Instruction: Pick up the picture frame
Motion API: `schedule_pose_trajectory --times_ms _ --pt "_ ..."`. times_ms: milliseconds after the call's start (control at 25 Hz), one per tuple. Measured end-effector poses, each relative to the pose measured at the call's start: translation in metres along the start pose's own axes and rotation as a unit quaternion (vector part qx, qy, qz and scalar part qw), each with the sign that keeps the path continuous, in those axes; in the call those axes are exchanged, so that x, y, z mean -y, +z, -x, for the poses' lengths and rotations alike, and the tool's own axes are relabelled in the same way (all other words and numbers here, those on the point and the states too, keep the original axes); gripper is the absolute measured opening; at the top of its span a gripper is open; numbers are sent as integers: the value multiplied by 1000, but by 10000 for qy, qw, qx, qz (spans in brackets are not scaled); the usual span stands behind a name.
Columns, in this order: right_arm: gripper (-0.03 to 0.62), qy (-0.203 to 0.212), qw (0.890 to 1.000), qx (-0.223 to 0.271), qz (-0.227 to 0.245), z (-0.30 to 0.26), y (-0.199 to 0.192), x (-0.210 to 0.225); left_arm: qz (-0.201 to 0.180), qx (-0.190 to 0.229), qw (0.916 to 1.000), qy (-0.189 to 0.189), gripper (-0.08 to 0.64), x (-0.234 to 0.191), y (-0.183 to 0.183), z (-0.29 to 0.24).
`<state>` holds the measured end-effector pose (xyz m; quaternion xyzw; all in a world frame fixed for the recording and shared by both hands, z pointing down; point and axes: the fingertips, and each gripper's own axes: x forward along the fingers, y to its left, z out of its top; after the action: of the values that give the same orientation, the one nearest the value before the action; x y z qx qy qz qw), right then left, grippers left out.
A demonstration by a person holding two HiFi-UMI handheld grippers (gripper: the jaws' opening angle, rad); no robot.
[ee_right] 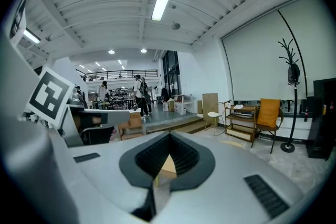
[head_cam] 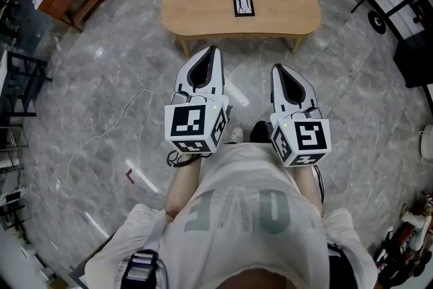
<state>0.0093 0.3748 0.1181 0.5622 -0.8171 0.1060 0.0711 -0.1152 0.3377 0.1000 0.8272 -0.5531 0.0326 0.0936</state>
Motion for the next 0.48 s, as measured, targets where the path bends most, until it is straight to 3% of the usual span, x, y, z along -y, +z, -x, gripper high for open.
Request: schedule_pose_trajectory --times_ms 480 --pt "5 -324 9993 66 179 -4 1 8 -9 97 9998 166 9 -28 -2 -4"
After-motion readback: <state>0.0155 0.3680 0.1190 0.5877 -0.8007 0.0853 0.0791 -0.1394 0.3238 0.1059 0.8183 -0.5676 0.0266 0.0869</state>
